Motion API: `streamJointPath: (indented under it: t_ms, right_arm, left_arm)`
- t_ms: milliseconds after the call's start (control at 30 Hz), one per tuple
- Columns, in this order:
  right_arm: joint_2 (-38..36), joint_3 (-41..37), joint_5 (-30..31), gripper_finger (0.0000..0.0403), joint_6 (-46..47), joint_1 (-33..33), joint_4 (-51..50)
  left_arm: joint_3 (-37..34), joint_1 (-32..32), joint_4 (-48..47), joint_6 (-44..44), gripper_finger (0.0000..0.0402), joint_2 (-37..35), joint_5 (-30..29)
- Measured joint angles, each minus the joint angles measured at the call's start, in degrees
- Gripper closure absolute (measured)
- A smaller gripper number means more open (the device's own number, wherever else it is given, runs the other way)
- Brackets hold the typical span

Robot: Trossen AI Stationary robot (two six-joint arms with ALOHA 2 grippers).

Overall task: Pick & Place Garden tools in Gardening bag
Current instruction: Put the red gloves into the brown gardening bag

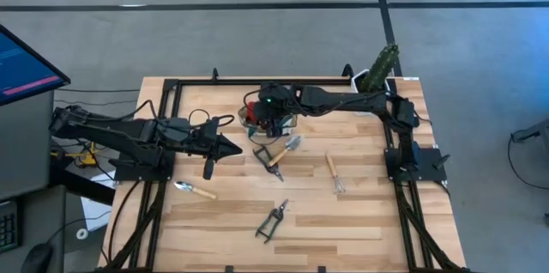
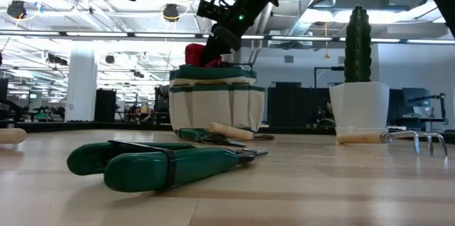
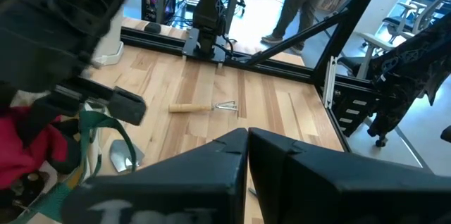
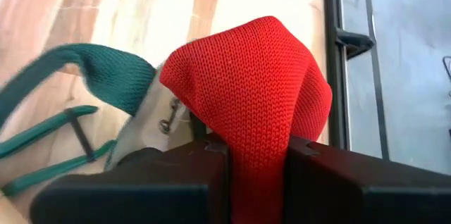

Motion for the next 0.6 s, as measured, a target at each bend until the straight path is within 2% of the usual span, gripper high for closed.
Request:
streamJointPath:
  t_ms: [367,500,600]
  right_arm:
    - [-1.82,-0.02,2.01,0.0356,-0.62,0.42,0.13]
    - [-2.76,0.06,5.94,0.0356,-2.13,0.19,1.2]
    - [-3.83,-0.09,6.57,0.0356,-2.75,-0.49,1.38]
  left_arm:
    - [0.0,0.0,0.02,-0.04,0.04,0.0,0.0]
    - [0.0,0.0,0.02,-0.04,0.04,0.0,0.0]
    - [-0.02,0.0,0.02,-0.04,0.04,0.0,0.0]
